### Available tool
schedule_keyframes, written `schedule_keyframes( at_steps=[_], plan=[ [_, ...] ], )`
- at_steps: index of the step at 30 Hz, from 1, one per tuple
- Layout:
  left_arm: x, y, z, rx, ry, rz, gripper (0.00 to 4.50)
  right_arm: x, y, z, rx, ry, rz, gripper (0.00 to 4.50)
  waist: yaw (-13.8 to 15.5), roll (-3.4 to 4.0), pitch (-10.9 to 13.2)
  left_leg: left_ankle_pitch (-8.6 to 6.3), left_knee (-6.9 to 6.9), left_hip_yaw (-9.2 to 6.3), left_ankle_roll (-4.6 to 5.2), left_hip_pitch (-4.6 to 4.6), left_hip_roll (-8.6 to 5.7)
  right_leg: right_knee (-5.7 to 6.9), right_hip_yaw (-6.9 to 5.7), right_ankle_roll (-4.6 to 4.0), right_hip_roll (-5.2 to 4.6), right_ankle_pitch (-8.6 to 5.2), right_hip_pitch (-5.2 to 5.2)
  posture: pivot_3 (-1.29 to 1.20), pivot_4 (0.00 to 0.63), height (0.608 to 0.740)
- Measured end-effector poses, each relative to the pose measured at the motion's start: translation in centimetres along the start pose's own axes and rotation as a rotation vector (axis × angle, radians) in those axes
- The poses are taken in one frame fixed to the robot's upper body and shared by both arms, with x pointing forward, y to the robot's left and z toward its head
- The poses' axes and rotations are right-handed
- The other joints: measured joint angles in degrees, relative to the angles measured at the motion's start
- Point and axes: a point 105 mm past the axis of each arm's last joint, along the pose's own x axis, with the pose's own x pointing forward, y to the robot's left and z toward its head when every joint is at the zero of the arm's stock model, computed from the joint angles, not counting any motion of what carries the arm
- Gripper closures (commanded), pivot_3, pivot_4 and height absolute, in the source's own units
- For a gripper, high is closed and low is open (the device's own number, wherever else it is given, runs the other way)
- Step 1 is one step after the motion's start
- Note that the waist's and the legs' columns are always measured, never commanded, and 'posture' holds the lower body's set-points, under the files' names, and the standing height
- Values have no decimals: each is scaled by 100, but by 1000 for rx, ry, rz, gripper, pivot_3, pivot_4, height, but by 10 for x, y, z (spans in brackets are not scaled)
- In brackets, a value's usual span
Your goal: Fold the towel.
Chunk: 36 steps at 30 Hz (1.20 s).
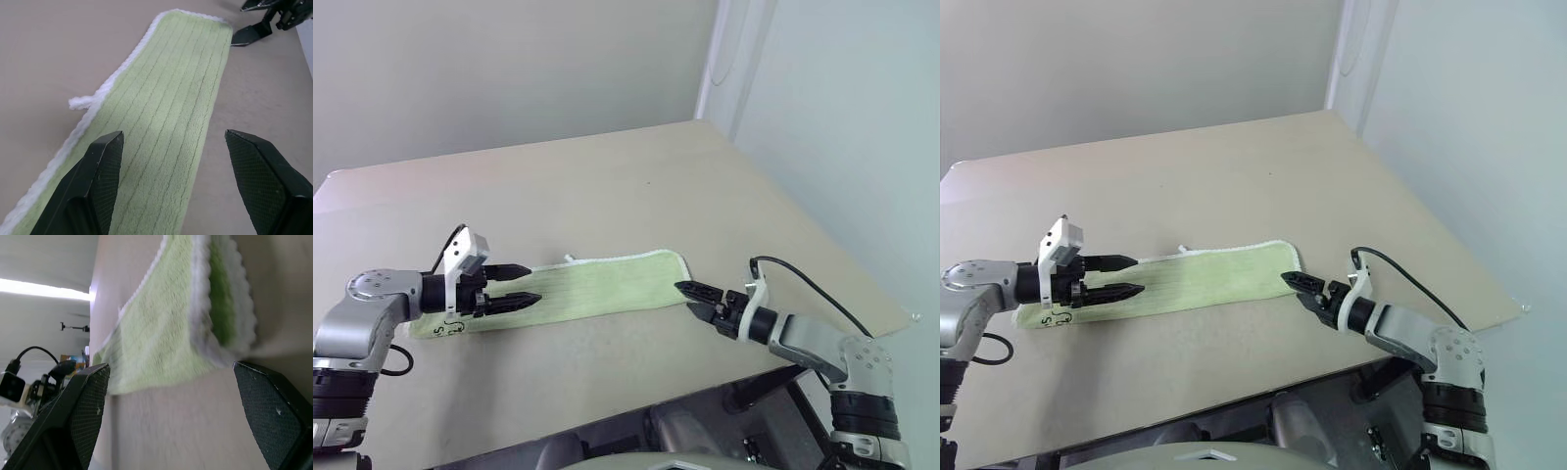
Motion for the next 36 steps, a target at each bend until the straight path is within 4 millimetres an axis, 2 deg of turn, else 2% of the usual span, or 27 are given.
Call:
schedule_keyframes(
  at_steps=[7,9,12,16,20,23,27,31,34,36],
  plan=[
    [6,2,-4,18,-10,15,1020,22,7,8,2,-30,-1,302,0,0,-1,0,-22,3,1,4,-1,1,12,1,4,1,-3,0,0,712],
    [6,5,-6,13,-16,25,1020,25,8,9,-4,-41,-4,670,7,0,-2,1,-34,2,1,6,-2,2,14,1,7,1,-4,0,0,712],
    [5,9,-8,21,-14,44,1020,29,6,10,-26,-63,-26,1596,12,2,-2,1,-44,2,1,2,-2,5,17,0,9,2,-13,0,0,712],
    [2,18,-12,28,-11,71,1020,28,0,11,-85,-90,-68,3146,45,6,-2,0,-50,6,1,-17,-7,4,26,0,8,2,-33,0,0,712],
    [2,26,-16,25,-12,88,1020,24,9,16,-112,-126,-35,4454,57,4,-2,0,-51,10,1,-22,-12,-2,30,1,3,2,-34,0,0,712],
    [2,28,-14,31,-16,89,1020,11,3,29,-123,-179,-66,4454,80,4,-2,0,-51,13,1,-22,-18,-4,35,1,-2,2,-33,0,0,712],
    [2,31,-9,52,-19,97,1020,-27,-11,60,-186,-272,-155,4454,154,5,-1,0,-51,19,1,-23,-20,-7,41,2,-1,2,-34,0,0,712],
    [3,33,-5,64,-24,106,1020,-67,-11,92,-291,-328,-219,4454,185,5,-1,0,-51,25,2,-13,-19,-2,47,2,5,1,-32,0,0,712],
    [4,35,-1,74,-28,114,1020,-88,-11,109,-373,-328,-283,4454,192,4,-1,0,-51,26,2,-9,-19,1,49,2,7,2,-29,0,0,712],
    [5,37,2,78,-36,127,1020,-96,4,119,-462,-305,-286,4454,179,10,0,0,-50,33,2,-3,-19,5,56,2,9,2,-29,0,0,712]
  ],
)
